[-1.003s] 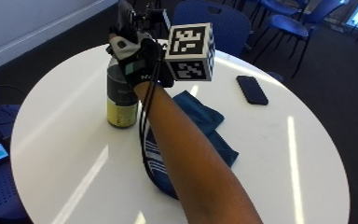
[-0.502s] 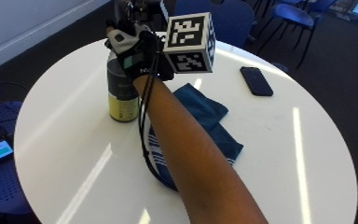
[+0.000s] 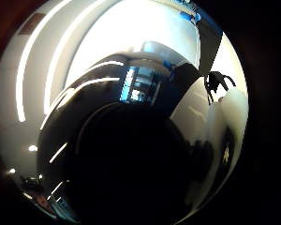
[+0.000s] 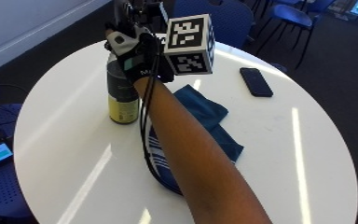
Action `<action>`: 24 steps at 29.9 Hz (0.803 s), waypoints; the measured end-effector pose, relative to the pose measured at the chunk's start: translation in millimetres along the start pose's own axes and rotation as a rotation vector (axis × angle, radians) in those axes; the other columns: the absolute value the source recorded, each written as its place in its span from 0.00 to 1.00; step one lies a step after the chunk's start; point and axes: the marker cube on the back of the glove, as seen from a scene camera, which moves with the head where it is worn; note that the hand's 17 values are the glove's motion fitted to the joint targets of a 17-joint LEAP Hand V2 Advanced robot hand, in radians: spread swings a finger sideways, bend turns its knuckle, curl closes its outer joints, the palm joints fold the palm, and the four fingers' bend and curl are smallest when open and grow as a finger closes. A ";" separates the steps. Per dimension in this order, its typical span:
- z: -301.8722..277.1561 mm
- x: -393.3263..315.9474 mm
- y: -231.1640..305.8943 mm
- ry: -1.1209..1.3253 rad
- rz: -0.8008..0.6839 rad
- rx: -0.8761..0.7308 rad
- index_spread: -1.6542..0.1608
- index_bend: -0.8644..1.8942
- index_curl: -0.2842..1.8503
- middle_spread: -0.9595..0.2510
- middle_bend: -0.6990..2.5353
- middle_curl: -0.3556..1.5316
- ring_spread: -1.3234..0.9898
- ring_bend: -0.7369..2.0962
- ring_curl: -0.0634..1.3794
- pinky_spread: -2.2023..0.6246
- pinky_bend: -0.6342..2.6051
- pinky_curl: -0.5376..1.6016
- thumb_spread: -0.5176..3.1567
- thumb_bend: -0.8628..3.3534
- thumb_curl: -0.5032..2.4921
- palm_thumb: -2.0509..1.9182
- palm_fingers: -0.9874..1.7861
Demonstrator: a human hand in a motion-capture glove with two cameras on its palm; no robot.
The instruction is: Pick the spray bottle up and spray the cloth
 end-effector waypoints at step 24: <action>-8.2 -17.1 27.6 0.013 0.058 -0.069 0.76 0.37 0.37 0.67 0.36 0.43 0.51 0.45 0.34 0.78 0.24 0.38 0.36 0.19 0.40 0.68 0.70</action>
